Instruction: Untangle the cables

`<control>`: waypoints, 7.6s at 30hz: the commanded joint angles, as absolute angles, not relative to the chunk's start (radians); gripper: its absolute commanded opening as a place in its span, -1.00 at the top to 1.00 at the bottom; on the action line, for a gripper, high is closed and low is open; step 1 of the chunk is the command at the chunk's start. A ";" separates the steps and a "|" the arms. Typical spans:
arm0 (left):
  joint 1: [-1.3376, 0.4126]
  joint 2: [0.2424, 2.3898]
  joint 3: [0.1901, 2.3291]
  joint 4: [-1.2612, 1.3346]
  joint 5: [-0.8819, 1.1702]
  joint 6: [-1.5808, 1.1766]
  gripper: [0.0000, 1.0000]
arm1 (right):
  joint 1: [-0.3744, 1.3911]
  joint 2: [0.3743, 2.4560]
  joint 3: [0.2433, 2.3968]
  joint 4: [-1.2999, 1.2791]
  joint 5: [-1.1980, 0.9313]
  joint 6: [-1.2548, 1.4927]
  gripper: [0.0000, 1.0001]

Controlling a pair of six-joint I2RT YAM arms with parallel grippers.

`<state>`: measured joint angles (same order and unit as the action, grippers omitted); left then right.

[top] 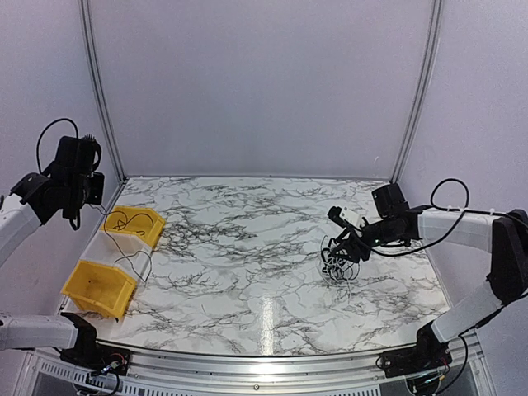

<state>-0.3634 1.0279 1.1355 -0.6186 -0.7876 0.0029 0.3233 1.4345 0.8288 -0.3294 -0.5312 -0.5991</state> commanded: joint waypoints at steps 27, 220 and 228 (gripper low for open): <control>-0.262 1.103 0.969 -0.697 -0.638 -0.253 1.00 | 0.415 1.503 0.873 -0.378 -0.463 -0.652 -0.08; -0.911 1.534 0.964 0.299 0.182 -0.248 -0.41 | 0.480 1.692 1.041 -0.394 -0.511 -0.516 0.02; -0.920 1.528 0.962 0.312 0.204 -0.264 -0.42 | 0.484 1.750 1.085 -0.387 -0.481 -0.513 0.61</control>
<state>-0.9154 1.5566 0.9730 0.2649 0.1669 -0.2546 0.4732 1.7298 1.0245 -0.4011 -0.4862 -0.5228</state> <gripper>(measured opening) 0.711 0.311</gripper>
